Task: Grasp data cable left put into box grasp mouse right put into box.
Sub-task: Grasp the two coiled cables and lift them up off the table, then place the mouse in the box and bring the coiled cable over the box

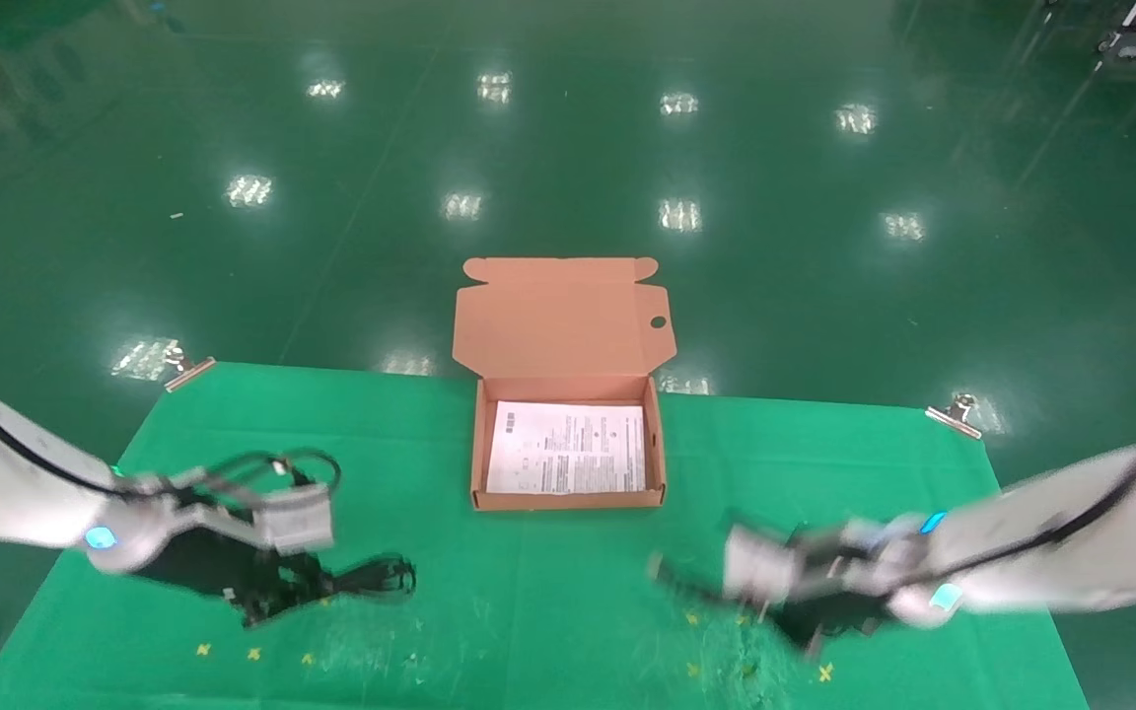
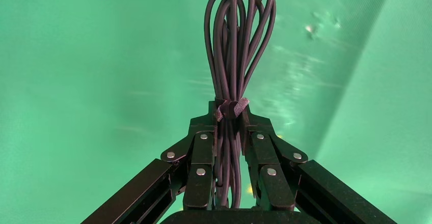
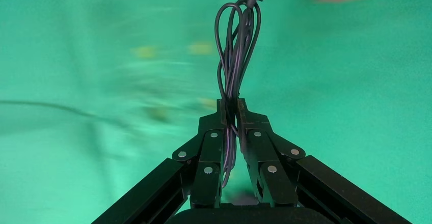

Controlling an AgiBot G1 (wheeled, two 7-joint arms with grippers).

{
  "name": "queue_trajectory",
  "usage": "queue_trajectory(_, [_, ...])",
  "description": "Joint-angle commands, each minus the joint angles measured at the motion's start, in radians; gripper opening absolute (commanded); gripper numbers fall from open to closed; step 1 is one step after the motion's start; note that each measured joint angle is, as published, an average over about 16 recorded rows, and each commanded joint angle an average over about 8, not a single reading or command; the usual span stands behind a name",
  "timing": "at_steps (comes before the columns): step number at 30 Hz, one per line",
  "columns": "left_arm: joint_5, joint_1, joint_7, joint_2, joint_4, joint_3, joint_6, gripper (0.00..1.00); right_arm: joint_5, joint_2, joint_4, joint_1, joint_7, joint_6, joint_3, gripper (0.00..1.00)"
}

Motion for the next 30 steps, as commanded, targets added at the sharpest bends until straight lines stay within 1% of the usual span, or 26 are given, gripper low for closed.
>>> queue_trajectory(1, [-0.005,-0.023,0.013,-0.028,-0.034,-0.005,0.017,0.00,0.010,0.040,0.032,0.030,0.044,-0.008,0.026,0.00])
queue_trajectory(4, [0.004,-0.053,-0.006,-0.058,-0.131,-0.013,0.009,0.00,0.007,0.075,0.086,0.094,0.091,0.009,0.066,0.00])
queue_trajectory(6, [0.012,-0.066,-0.031,-0.074,-0.201,-0.018,-0.007,0.00,0.003,0.078,0.108,0.136,0.112,0.027,0.087,0.00])
queue_trajectory(9, [0.028,-0.074,-0.081,-0.090,-0.300,-0.028,-0.046,0.00,0.005,0.051,0.121,0.200,0.121,0.051,0.109,0.00])
queue_trajectory(12, [0.052,-0.079,-0.133,-0.094,-0.377,-0.037,-0.096,0.00,0.021,-0.004,0.104,0.260,0.110,0.073,0.124,0.00])
queue_trajectory(16, [0.106,-0.096,-0.195,-0.074,-0.433,-0.043,-0.173,0.00,0.050,-0.101,0.033,0.331,0.069,0.110,0.134,0.00])
queue_trajectory(22, [0.197,-0.138,-0.267,-0.025,-0.429,-0.045,-0.266,0.00,0.081,-0.244,-0.148,0.424,-0.035,0.158,0.134,0.00])
queue_trajectory(27, [0.240,-0.158,-0.304,-0.011,-0.416,-0.047,-0.301,0.00,0.099,-0.309,-0.266,0.481,-0.115,0.163,0.131,0.00])
queue_trajectory(30, [0.252,-0.163,-0.322,-0.008,-0.413,-0.047,-0.308,0.00,0.106,-0.325,-0.302,0.498,-0.135,0.165,0.131,0.00])
